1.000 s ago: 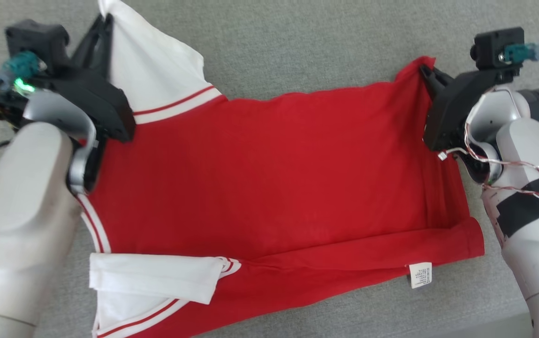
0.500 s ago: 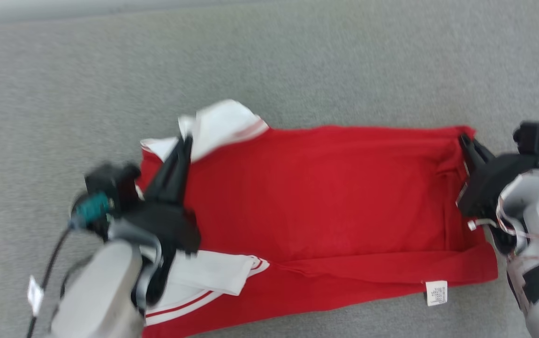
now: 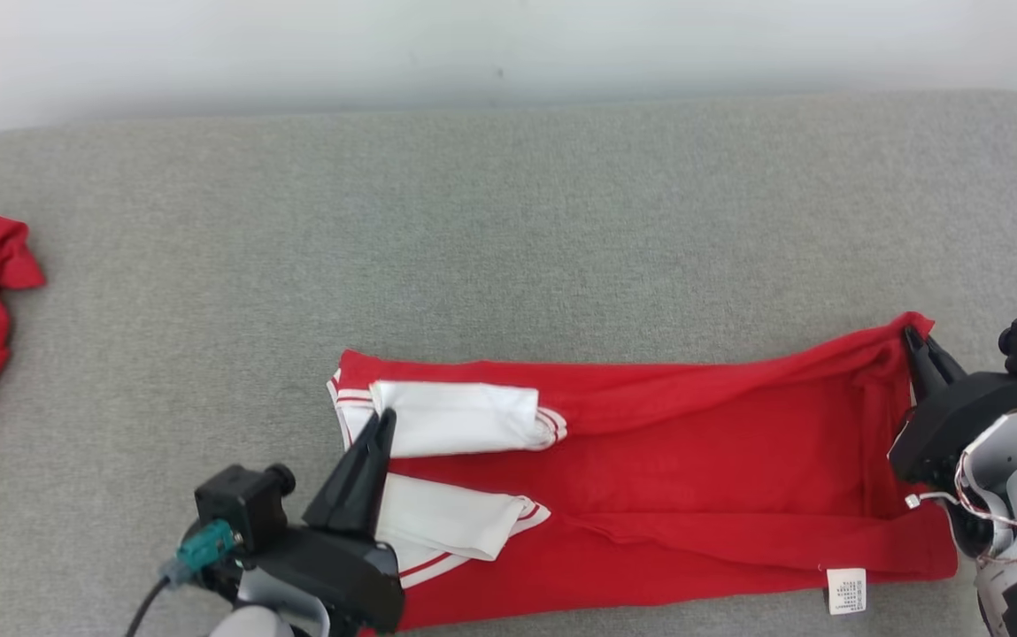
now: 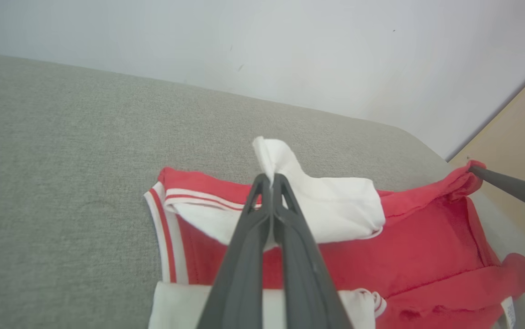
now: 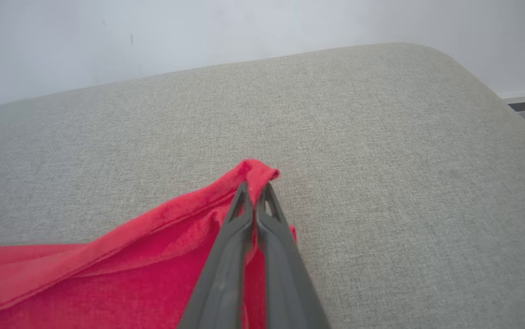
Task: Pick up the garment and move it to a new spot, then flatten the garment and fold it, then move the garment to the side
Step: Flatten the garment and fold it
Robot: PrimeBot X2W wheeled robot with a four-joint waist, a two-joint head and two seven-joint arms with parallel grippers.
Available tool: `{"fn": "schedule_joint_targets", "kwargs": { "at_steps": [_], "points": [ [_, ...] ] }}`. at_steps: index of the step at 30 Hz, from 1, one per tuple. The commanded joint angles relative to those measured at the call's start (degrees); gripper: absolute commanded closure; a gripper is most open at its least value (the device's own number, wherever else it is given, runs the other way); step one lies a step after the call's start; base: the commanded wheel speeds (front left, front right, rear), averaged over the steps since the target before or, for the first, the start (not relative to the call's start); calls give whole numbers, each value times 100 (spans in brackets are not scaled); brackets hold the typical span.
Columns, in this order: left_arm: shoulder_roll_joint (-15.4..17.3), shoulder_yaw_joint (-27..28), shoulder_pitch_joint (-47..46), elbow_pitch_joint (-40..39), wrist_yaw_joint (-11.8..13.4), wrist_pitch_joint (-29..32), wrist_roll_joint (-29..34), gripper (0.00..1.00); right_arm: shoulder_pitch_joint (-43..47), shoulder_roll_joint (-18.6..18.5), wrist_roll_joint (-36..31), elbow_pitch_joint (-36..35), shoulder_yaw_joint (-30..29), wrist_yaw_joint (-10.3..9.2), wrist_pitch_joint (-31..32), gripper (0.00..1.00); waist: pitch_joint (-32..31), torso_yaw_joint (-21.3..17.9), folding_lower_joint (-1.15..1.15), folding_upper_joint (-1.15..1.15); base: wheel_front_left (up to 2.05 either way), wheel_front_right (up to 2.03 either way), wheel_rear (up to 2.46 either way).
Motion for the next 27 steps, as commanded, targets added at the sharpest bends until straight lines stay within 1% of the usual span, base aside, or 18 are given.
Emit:
{"fn": "schedule_joint_targets", "kwargs": {
  "at_steps": [1,8,15,16,17,18,24,25,27],
  "points": [
    [-28,16,146,-20,19,-19,-57,100,143,24,-25,-17,-30,-14,2,100,-107,66,1,0,0,0,0],
    [-100,49,576,-31,70,-19,-135,100,478,17,-190,-116,-51,-14,195,100,-278,48,1,0,0,0,0],
    [-102,-30,887,10,80,5,-206,100,708,-57,-565,-110,-5,-14,337,100,-392,46,1,0,0,0,0],
    [-106,-39,929,29,87,12,-222,100,737,-59,-612,-109,-12,-14,351,90,-416,46,1,0,0,0,0],
    [-103,-46,966,36,98,15,-232,100,765,-63,-652,-114,-28,-14,377,53,-432,46,1,0,0,0,0],
    [-109,-52,1002,58,112,30,-257,100,789,-63,-690,-115,-68,-14,380,0,-457,49,1,0,0,0,0],
    [-127,-74,1190,145,128,57,-335,100,926,31,-829,-164,-239,-14,377,0,-587,40,1,0,0,0,0],
    [-131,-87,1226,172,139,51,-330,0,981,71,-810,-219,-328,-14,365,0,-634,36,1,0,0,0,0],
    [-130,-90,1272,198,148,37,-300,0,1044,95,-791,-281,-398,-14,366,0,-687,29,1,0,0,0,0]
  ]
}}
